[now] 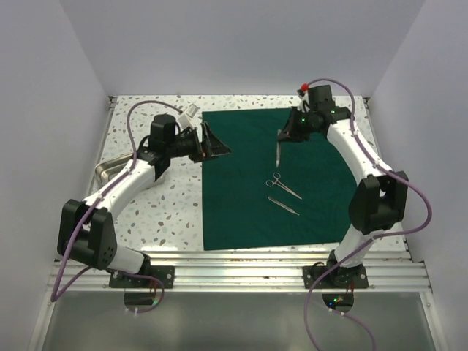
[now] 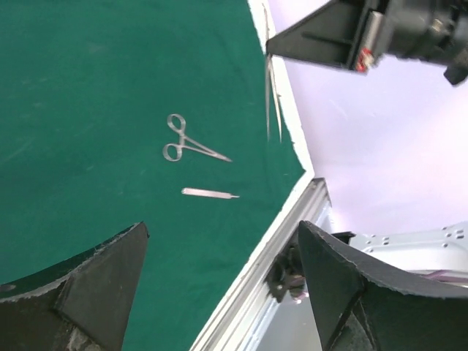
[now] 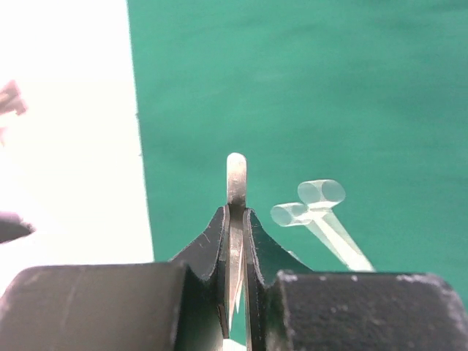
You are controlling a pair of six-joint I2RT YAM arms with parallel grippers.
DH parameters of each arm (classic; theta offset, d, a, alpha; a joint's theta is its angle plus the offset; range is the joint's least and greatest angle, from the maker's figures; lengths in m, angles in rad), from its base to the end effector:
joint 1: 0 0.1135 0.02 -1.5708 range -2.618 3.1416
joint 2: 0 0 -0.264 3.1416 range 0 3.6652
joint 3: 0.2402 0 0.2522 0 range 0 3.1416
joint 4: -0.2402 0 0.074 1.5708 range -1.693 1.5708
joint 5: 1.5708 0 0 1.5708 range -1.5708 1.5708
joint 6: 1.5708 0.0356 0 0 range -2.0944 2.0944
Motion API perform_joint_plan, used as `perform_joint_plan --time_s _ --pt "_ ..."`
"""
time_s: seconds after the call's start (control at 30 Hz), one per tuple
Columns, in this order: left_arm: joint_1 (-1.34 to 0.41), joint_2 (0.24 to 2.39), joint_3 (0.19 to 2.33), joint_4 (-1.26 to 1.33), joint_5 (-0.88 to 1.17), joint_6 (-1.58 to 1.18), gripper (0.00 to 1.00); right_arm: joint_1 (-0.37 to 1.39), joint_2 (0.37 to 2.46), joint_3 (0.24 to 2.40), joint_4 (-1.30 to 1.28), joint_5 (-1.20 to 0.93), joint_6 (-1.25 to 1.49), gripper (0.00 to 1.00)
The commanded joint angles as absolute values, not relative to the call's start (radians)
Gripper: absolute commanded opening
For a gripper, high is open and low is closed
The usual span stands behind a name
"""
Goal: Prepare the surgical pack
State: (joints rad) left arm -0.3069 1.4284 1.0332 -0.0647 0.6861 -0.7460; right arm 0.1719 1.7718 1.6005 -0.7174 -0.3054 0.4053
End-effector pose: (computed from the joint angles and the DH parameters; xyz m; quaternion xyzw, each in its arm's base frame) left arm 0.3008 -0.1190 0.2908 -0.0011 0.8196 -0.4966 0.2858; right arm 0.3848 0.0777 0.3057 0.0579 0.9310 0.2315 0.2761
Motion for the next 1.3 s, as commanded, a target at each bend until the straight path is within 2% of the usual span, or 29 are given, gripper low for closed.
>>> perform_joint_plan --time_s 0.0,0.13,0.3,0.5,0.63,0.77,0.83,0.9,0.97,1.0,1.07,1.2,1.27 --pt "-0.348 1.469 1.040 0.093 0.724 -0.837 0.86 0.276 1.678 1.552 -0.612 -0.463 0.567 0.00" --pt "-0.397 1.496 1.057 0.133 0.697 -0.877 0.85 0.388 1.654 1.529 -0.557 -0.489 0.652 0.00" --pt "-0.422 1.531 1.057 0.153 0.683 -0.902 0.84 0.448 1.646 1.537 -0.549 -0.495 0.678 0.00" --pt "-0.436 1.545 1.037 0.176 0.683 -0.917 0.74 0.469 1.644 1.531 -0.532 -0.499 0.706 0.00" --pt "-0.436 1.554 1.014 0.210 0.692 -0.946 0.59 0.474 1.652 1.540 -0.531 -0.511 0.712 0.00" --pt "-0.431 1.562 1.023 0.186 0.683 -0.930 0.56 0.476 1.651 1.542 -0.548 -0.488 0.697 0.00" --pt "-0.416 1.552 1.071 0.051 0.626 -0.840 0.57 0.476 1.657 1.548 -0.607 -0.465 0.667 0.00" --pt "-0.405 1.522 1.101 -0.144 0.534 -0.757 0.61 0.476 1.675 1.545 -0.652 -0.370 0.654 0.08" --pt "-0.397 1.459 1.088 -0.205 0.429 -0.727 0.65 0.485 1.692 1.534 -0.709 -0.321 0.653 0.11" --pt "-0.390 1.439 1.077 -0.275 0.392 -0.703 0.69 0.495 1.712 1.516 -0.722 -0.270 0.676 0.26" --pt "-0.385 1.388 1.068 -0.340 0.300 -0.681 0.73 0.520 1.745 1.509 -0.726 -0.242 0.704 0.41" --pt "-0.361 1.324 1.043 -0.429 0.219 -0.625 0.75 0.575 1.879 1.541 -0.710 -0.175 0.823 0.48" --pt "-0.347 1.318 1.045 -0.468 0.213 -0.601 0.75 0.621 1.940 1.600 -0.721 -0.095 0.866 0.49"
